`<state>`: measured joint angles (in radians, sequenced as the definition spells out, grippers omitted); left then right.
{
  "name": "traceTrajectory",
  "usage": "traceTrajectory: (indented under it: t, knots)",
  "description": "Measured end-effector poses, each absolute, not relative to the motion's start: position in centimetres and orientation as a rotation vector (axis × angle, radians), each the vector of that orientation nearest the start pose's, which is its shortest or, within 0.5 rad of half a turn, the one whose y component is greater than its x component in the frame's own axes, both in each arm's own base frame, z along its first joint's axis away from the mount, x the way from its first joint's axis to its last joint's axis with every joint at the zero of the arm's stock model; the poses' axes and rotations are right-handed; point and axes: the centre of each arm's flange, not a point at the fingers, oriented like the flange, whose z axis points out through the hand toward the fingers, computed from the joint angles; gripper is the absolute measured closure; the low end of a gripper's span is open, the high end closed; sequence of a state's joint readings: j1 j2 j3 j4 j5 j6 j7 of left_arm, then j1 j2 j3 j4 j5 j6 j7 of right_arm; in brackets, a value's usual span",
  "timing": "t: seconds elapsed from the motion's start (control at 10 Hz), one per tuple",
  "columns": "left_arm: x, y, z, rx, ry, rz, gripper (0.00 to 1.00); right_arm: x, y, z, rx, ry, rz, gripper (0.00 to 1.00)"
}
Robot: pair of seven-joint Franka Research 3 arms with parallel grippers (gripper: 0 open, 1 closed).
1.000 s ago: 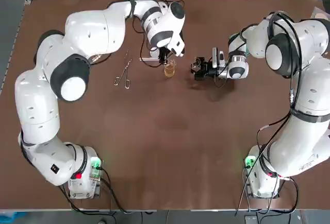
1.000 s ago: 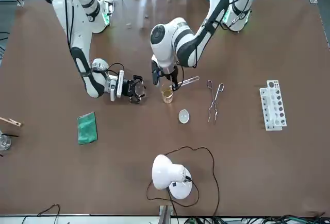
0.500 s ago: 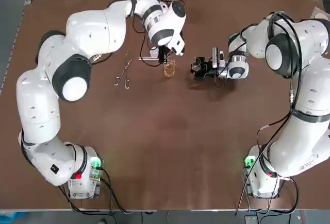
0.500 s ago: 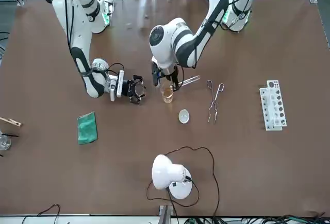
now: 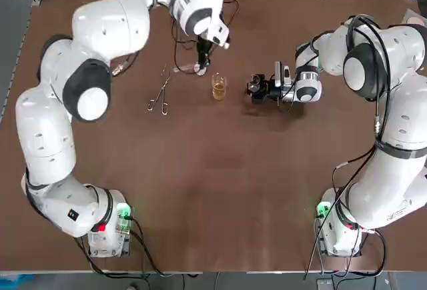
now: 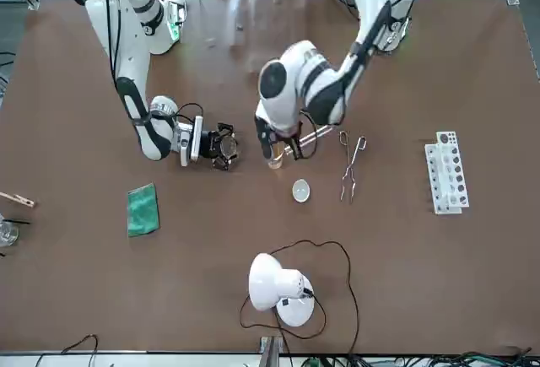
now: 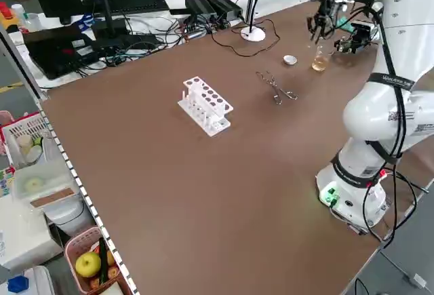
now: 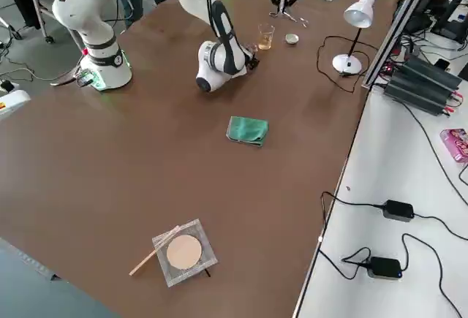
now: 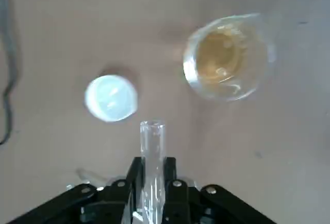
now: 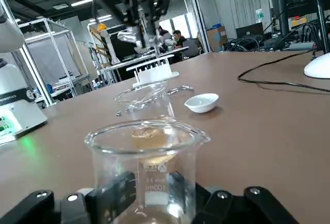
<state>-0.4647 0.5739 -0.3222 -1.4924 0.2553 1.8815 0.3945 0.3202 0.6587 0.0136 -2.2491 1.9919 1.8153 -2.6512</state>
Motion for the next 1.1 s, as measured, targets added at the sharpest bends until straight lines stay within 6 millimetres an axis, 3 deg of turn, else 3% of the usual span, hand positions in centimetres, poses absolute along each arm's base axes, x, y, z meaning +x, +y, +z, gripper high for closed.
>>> traceTrajectory:
  t: [0.3,0.5,0.8,1.1]
  knots:
    - [59.6,-33.6,40.4,-2.545,1.950,0.038,0.79,43.4,23.5,7.9,-1.538,-0.946,-0.995,0.62]
    - [62.4,-25.7,41.6,-2.548,2.081,-0.113,0.79,43.6,24.0,8.5,-1.537,-0.911,-0.974,0.62]
    - [63.2,-12.9,42.6,-2.476,2.263,-0.338,0.79,43.2,26.4,10.1,-1.500,-0.883,-0.968,0.62]
    - [62.8,0.1,43.4,-2.434,2.391,-0.636,0.79,43.8,28.7,14.0,-1.462,-0.825,-0.944,0.62]
